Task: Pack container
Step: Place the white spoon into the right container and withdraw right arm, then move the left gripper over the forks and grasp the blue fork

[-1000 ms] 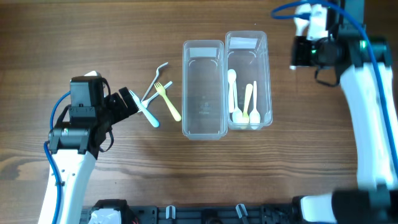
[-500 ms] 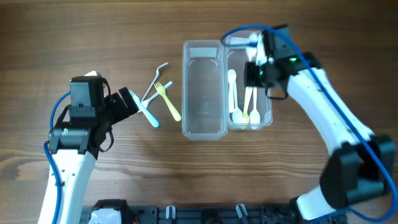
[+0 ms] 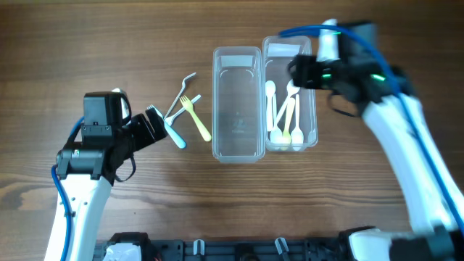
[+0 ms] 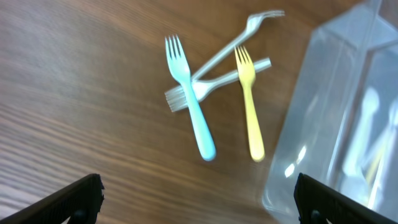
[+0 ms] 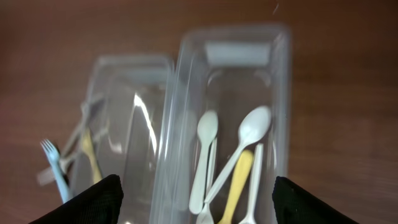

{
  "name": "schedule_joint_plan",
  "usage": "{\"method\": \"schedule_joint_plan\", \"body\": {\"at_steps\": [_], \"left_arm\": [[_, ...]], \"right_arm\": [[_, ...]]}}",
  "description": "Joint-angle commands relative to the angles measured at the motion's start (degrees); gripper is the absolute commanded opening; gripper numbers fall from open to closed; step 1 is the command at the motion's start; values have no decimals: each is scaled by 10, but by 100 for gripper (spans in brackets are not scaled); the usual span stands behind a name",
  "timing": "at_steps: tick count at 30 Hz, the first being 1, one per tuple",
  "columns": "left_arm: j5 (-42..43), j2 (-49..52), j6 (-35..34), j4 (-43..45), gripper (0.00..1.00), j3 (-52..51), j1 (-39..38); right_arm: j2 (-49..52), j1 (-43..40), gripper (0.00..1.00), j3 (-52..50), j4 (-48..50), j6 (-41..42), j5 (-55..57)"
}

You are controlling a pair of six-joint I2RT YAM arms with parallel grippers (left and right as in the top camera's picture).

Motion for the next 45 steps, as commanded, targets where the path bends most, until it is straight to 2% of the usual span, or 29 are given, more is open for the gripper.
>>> {"method": "schedule_joint_plan", "body": {"at_steps": [1, 5, 8, 13, 17, 18, 21, 24, 29, 37, 43, 45], "left_arm": [[45, 1, -2, -13, 99, 11, -3], [43, 4, -39, -9, 81, 13, -3], [35, 33, -76, -14, 79, 34, -3], [32, 165, -82, -22, 77, 108, -3], [32, 286, -84, -33, 61, 172, -11], [32, 311, -84, -37, 60, 186, -15], [29, 373, -84, -39, 58, 214, -32], [3, 408, -115, -48, 55, 217, -51], [-24, 461, -126, -54, 56, 217, -81], [-30, 492, -126, -60, 56, 210, -82], [-37, 493, -126, -22, 56, 170, -82], [-37, 493, -126, -12, 52, 158, -82]], "right_arm": [[-75, -52, 77, 17, -29, 0, -7], [-111, -103, 79, 17, -73, 0, -7], [-116, -124, 83, 17, -100, -1, -7], [-106, -126, 84, 17, -132, -2, -7], [-98, -126, 84, 13, -144, -2, -7], [-97, -126, 83, 10, -145, -2, -7], [-95, -126, 83, 1, -148, -2, -7], [-89, -126, 82, -2, -150, -2, -7], [-80, -126, 79, -2, -157, -6, -7], [-77, -126, 76, -2, -161, -17, -7], [-77, -126, 75, -2, -159, -17, -7], [-77, -126, 75, -2, -160, -17, -6]]}}
